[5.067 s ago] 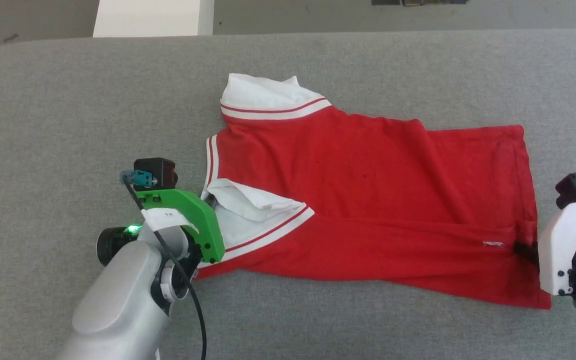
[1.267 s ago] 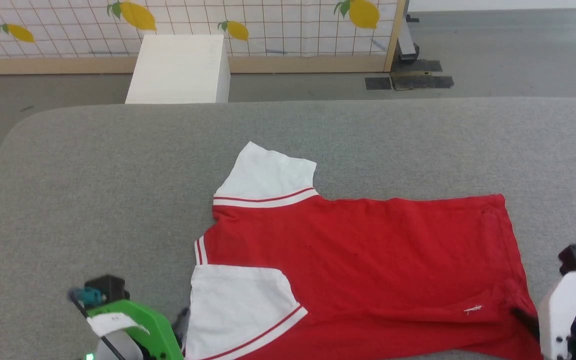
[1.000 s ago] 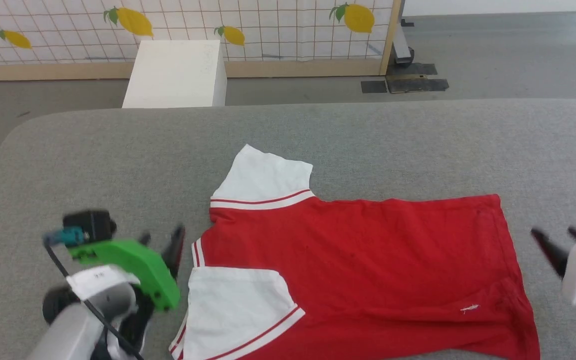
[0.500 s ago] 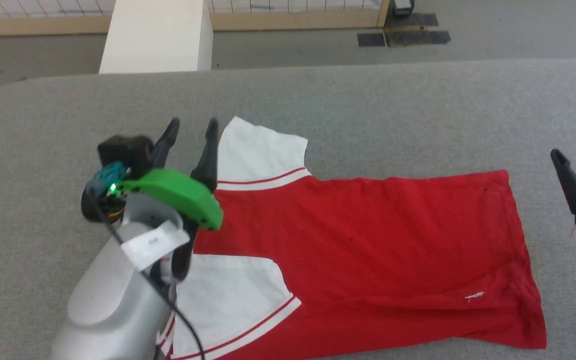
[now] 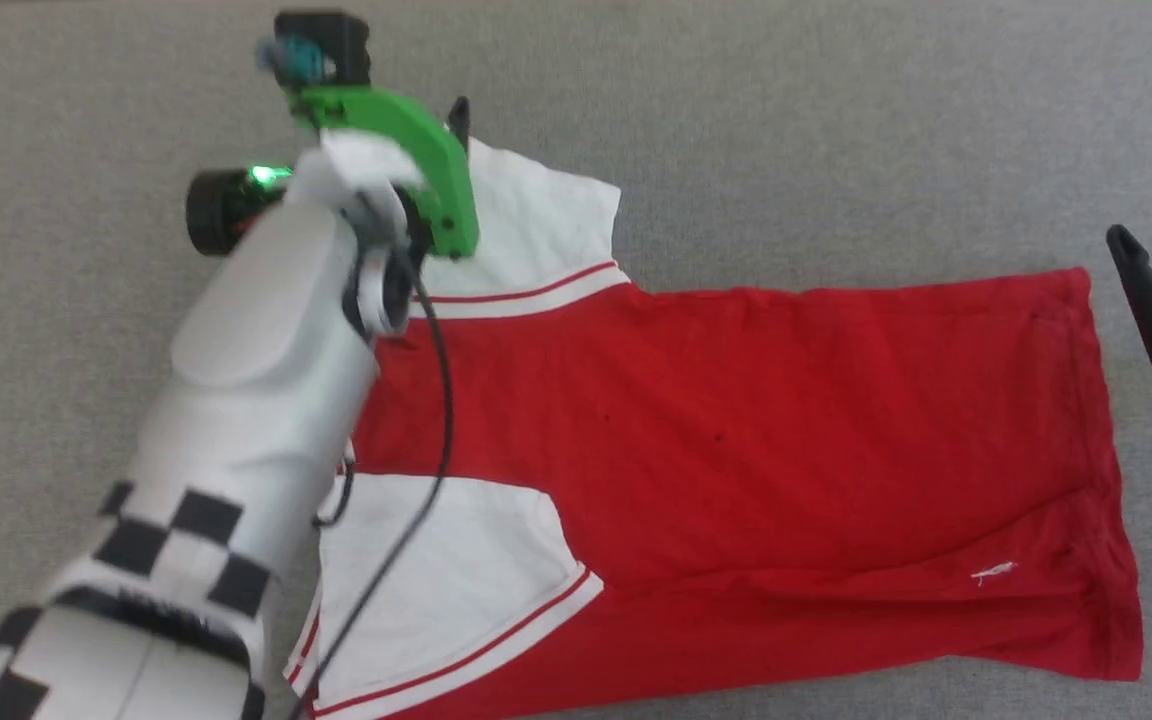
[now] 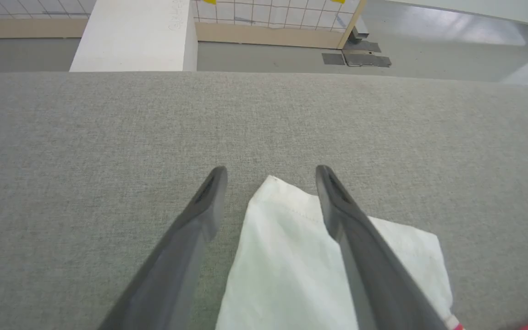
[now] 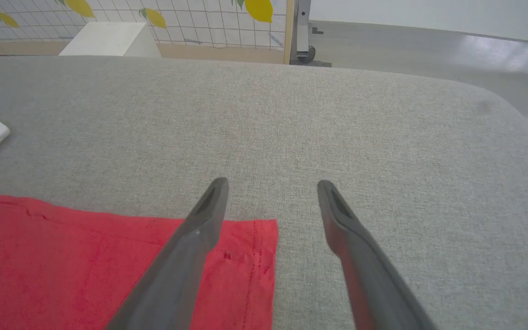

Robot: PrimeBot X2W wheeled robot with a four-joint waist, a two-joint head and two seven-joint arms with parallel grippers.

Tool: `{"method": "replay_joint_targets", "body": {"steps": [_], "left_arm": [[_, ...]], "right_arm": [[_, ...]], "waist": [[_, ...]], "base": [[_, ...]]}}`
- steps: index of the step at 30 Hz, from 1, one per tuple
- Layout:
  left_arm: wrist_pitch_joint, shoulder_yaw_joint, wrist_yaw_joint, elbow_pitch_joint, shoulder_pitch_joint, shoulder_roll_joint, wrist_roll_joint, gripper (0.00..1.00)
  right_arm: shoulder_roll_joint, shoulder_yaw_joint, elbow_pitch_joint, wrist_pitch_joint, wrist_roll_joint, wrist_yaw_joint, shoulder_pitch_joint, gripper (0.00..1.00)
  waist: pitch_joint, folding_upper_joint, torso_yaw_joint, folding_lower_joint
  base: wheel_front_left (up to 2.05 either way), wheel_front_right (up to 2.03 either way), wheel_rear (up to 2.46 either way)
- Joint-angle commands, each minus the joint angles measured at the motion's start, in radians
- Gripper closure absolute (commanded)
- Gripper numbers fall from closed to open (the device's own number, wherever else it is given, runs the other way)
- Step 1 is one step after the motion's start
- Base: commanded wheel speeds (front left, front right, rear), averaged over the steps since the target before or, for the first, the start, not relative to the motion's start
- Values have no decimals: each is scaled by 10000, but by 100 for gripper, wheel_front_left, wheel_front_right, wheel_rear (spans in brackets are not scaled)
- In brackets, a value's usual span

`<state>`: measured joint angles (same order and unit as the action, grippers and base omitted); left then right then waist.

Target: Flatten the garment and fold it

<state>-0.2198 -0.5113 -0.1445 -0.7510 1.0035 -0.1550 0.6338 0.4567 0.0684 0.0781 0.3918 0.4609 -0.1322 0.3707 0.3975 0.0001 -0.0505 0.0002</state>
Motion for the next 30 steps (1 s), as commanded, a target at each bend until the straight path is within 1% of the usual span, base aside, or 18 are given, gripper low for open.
{"method": "replay_joint_targets", "body": {"steps": [1, 4, 8, 10, 13, 14, 15, 20, 22, 23, 26, 30], "left_arm": [[-339, 28, -153, -307, 416, 62, 8, 0], [-1755, -228, -351, -1173, 1142, 124, -45, 0], [-3479, -558, -406, -1921, 1700, 253, -25, 0], [-4218, -745, -456, -2179, 1829, 299, -58, 0], [-4819, -1062, -440, -2364, 1890, 260, -234, 0], [-4949, -1106, -440, -2391, 1861, 252, -236, 44], [-4932, -1011, -405, -2319, 1724, 252, -75, 100], [-4257, -643, -203, -1797, 1650, 236, 283, 100], [-4025, -507, -99, -1528, 1658, 240, 420, 100], [-3796, -366, 16, -1242, 1640, 251, 570, 100], [-3617, -234, 115, -838, 1580, 222, 725, 100], [-3614, -221, 170, -306, 1489, 159, 800, 100]], "right_arm": [[42, -76, -2, -83, 90, 15, 155, 0], [96, -208, 46, -157, 163, 15, 217, 0], [210, -311, 172, -280, 236, 15, 247, 0], [250, -342, 217, -330, 261, 15, 249, 0], [271, -376, 265, -379, 275, 15, 258, 0], [267, -388, 277, -392, 279, 15, 268, 0], [280, -411, 312, -394, 282, 15, 280, 0], [473, -384, 332, -188, 258, 15, 303, 0], [617, -441, 318, 55, 215, 15, 339, 0], [784, -521, 405, 585, 151, 15, 376, 0], [1088, -880, 500, 1745, -13, 15, 575, 0], [1472, -1658, 569, 2935, -124, 15, 1204, 0]], "waist": [[515, -1, -160, -2], [653, -1, -271, -2], [749, -1, -349, -2], [775, -1, -369, -2], [791, -1, -394, -2], [787, -1, -399, -2], [735, -1, -378, -2], [541, -1, -213, -2], [452, -1, -127, -2], [357, -1, -29, -2], [277, -1, 85, -2], [350, -1, 262, -2]], "base": [[0, 0, 0], [0, 0, 0], [0, 0, 0], [0, 0, 0], [0, 0, 0], [0, 0, 0], [0, 0, 0], [0, 0, 0], [0, 0, 0], [0, 0, 0], [0, 0, 0], [0, 0, 0]]}}
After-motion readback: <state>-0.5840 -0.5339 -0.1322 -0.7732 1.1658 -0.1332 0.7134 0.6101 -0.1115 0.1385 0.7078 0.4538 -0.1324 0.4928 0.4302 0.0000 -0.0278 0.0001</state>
